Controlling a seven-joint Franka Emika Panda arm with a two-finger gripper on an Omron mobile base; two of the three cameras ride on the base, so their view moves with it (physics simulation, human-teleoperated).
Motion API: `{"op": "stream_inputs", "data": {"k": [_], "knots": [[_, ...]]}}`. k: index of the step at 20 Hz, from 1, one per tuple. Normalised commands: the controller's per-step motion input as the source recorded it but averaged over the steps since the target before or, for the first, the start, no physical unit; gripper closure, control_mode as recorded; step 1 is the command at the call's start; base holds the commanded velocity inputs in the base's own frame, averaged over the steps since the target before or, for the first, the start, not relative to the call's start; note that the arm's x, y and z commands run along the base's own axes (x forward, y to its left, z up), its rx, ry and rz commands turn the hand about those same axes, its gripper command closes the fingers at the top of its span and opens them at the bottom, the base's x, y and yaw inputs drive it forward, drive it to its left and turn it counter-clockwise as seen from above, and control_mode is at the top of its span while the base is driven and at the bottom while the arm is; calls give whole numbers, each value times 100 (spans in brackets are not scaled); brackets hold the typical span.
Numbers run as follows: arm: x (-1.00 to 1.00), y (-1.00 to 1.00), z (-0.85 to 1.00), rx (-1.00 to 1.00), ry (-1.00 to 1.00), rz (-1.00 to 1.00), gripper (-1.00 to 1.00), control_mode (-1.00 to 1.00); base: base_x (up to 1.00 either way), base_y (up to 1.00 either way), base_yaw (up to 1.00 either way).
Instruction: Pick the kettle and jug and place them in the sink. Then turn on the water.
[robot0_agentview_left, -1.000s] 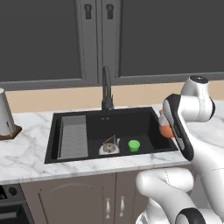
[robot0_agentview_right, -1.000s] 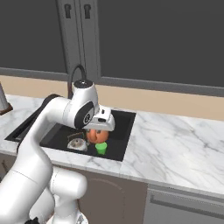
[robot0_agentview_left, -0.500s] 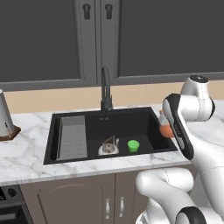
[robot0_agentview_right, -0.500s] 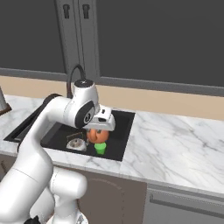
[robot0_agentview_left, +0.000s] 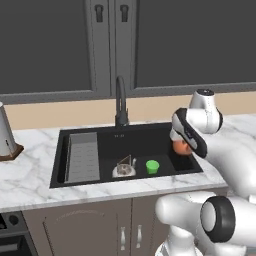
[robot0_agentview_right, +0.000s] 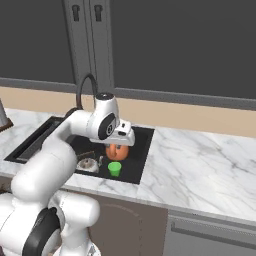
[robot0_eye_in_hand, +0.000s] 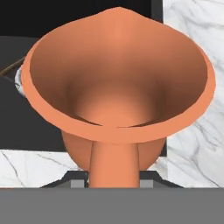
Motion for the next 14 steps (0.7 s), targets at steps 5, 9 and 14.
{"op": "stream_inputs", "data": {"k": [5,9,14], "knots": [[59,0,-65,0,7,-2,100,-100,0,0,0],[46,0,-40,0,7,-8,100,-100,0,0,0],[43,0,-13,0,13,-7,100,-100,0,0,0]]}}
